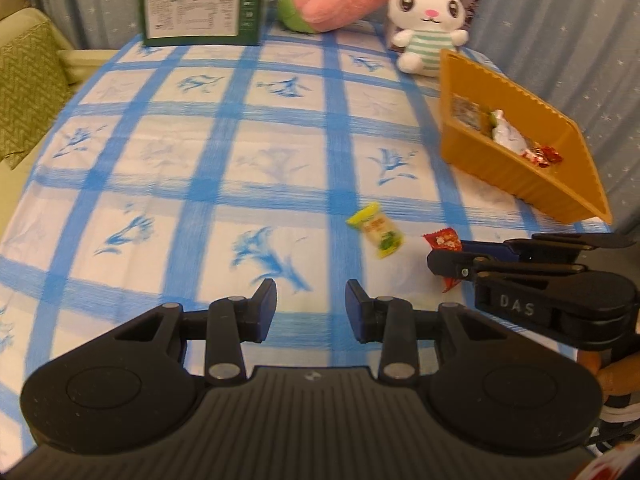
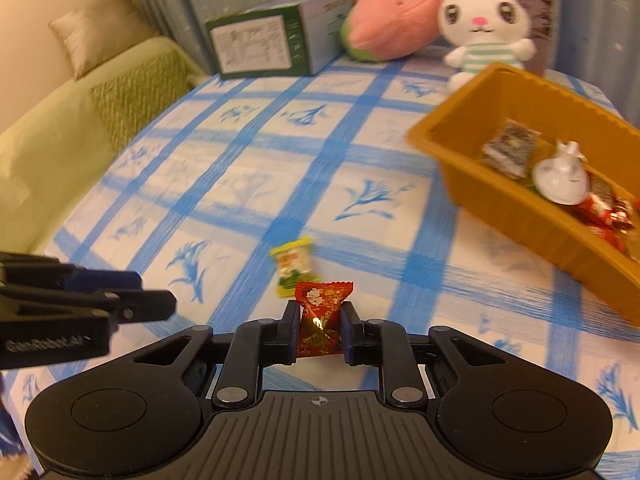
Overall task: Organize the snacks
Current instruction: 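Grasp the red candy packet with the right gripper, then grasp the yellow-green candy packet with the left gripper while the right holds its candy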
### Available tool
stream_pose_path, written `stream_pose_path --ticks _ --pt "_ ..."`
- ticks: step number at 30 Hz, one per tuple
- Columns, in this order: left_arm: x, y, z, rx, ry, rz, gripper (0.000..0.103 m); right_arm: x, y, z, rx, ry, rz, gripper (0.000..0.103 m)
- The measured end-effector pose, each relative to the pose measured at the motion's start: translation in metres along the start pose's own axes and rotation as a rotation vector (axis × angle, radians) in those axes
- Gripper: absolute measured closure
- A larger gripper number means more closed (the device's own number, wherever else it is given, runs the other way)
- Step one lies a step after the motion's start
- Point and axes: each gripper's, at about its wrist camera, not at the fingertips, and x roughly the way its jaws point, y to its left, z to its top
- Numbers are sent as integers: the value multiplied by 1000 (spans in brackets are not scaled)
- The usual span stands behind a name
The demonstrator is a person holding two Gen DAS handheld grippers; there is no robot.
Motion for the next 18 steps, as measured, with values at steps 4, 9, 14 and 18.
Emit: stream_pose_path --ticks 4,9,14,18 --pt "13 -16 6 12 -3 -45 69 -13 -18 0 53 -19 -22 82" --pt "36 -31 13 20 1 -78 69 -28 -43 -6 121 -35 -63 82" --pt "57 -38 23 27 5 -73 68 -42 -63 -17 181 -45 -101 82" --pt "66 -46 29 59 -1 -68 68 -52 -76 -26 226 -48 -133 82"
